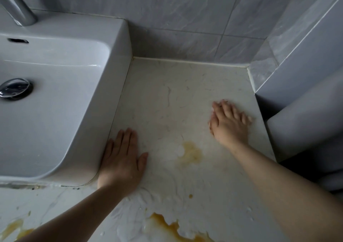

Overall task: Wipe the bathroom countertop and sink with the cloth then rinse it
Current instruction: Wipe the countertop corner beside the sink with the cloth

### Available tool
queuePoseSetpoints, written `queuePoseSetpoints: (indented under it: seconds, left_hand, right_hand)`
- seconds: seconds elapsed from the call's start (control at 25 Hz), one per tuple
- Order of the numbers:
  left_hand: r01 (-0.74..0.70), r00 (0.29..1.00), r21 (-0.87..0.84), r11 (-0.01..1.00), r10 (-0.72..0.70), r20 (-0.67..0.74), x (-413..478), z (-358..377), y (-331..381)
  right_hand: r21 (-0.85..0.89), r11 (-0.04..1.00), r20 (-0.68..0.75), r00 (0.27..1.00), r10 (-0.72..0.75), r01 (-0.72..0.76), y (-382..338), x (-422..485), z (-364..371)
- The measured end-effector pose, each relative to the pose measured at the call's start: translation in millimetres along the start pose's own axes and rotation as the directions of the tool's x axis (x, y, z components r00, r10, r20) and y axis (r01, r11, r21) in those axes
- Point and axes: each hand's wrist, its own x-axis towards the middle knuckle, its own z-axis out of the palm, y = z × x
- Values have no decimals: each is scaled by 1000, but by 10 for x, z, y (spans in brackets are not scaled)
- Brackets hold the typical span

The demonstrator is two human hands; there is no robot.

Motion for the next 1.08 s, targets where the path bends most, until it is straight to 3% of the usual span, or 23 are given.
queuePoseSetpoints:
  seconds: [0.08, 0.16, 0.24, 0.32, 0.4, 0.48, 0.52, 0.6, 0.68, 0.72, 0.76, 0.88, 0.92, 1.08]
  left_hand:
    - [-33, 999, -13, 999, 33, 26, 7, -7, -14]
    - [-82, 995, 16, 997, 81, 59, -47, -26, -67]
    - [-80, 995, 59, 995, 76, 63, -185, -28, -95]
    - [-42, 996, 47, 998, 38, 75, -284, -43, -83]
    - [-21, 998, 26, 999, 20, 62, -307, -41, -58]
    - [-3, 999, 25, 1000, 2, 36, -286, -37, -57]
    - [6, 999, 18, 1000, -7, 43, -279, -35, -56]
    - [39, 998, -13, 999, -39, 49, -292, -30, -52]
    - [64, 997, -29, 998, -63, 35, -305, -40, -40]
    - [65, 997, -39, 997, -64, 33, -303, -46, -31]
    - [62, 998, -52, 997, -61, 20, -299, -49, -25]
    - [56, 998, -61, 997, -56, 4, -295, -53, -19]
    - [56, 998, -63, 996, -56, -4, -298, -55, -23]
    - [58, 998, -98, 993, -61, -32, -305, -57, -29]
  right_hand:
    - [32, 991, 36, 991, 132, -133, -184, 105, 18]
    - [31, 998, -52, 998, -43, 45, -417, -251, 85]
    - [4, 963, -57, 961, -270, 271, -440, -760, 91]
    - [-34, 941, -34, 940, -339, 338, -241, -765, 87]
    - [-34, 990, -35, 990, -135, 134, -137, -407, 38]
    - [14, 994, -16, 994, 108, -108, -316, -23, 13]
    - [37, 990, 13, 990, 138, -139, -523, 49, 46]
    - [44, 996, 11, 997, -80, 80, -973, -90, 134]
    - [33, 926, 33, 926, -377, 376, -1149, -300, 159]
    - [21, 890, 86, 886, -455, 455, -1117, -248, 119]
    - [2, 895, 122, 888, -443, 447, -1070, -105, 111]
    - [34, 997, 101, 993, -65, 62, -1275, 298, 111]
    - [67, 997, 107, 993, -48, 41, -1499, 328, 133]
    - [168, 906, 115, 905, -410, 389, -2310, 38, 204]
